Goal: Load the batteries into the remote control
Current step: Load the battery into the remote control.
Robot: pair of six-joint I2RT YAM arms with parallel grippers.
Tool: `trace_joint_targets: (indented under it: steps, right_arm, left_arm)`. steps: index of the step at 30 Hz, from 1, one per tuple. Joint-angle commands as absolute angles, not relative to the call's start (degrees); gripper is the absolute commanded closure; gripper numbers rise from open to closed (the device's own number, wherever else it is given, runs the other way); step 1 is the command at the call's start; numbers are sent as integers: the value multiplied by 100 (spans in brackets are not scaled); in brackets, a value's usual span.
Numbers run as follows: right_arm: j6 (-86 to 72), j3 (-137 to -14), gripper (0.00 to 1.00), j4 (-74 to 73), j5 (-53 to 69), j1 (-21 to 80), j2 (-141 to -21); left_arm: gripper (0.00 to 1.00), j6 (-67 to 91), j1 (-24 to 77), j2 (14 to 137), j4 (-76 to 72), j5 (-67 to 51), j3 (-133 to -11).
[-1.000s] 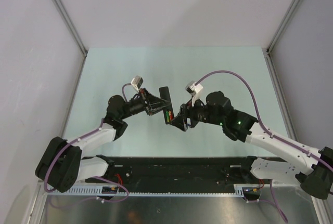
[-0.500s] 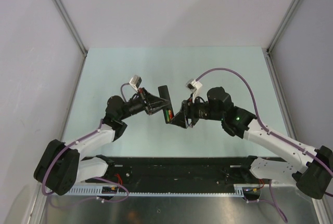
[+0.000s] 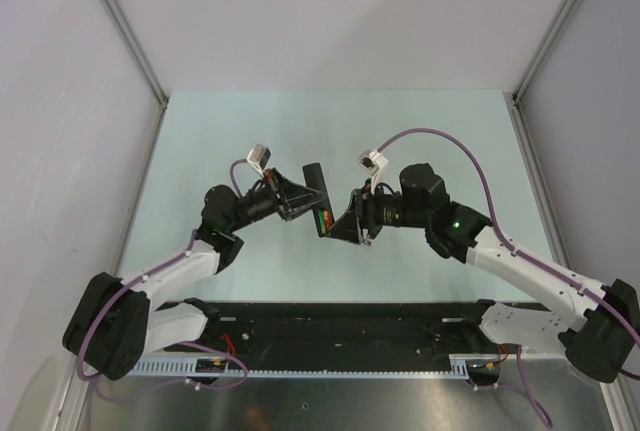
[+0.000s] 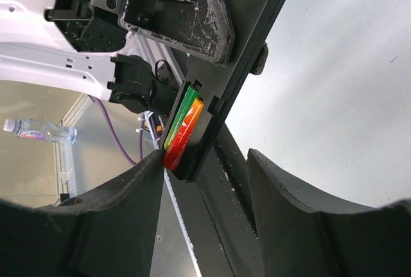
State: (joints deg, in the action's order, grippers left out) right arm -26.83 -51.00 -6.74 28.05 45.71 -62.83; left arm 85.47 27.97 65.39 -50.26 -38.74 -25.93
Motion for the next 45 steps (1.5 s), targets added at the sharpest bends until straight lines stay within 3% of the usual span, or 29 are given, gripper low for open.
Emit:
trace_joint_targets:
  steps: [1, 45]
  right_arm:
    - [-2751, -5133, 43, -352, 2408, 4351, -6381]
    - [-3428, -5133, 55, 308, 2971, 3911, -6706]
  left_arm:
    - [100, 8666, 3006, 6223, -5388, -4333, -2654]
    - [100, 8815, 3375, 5783, -5379, -4263, -2487]
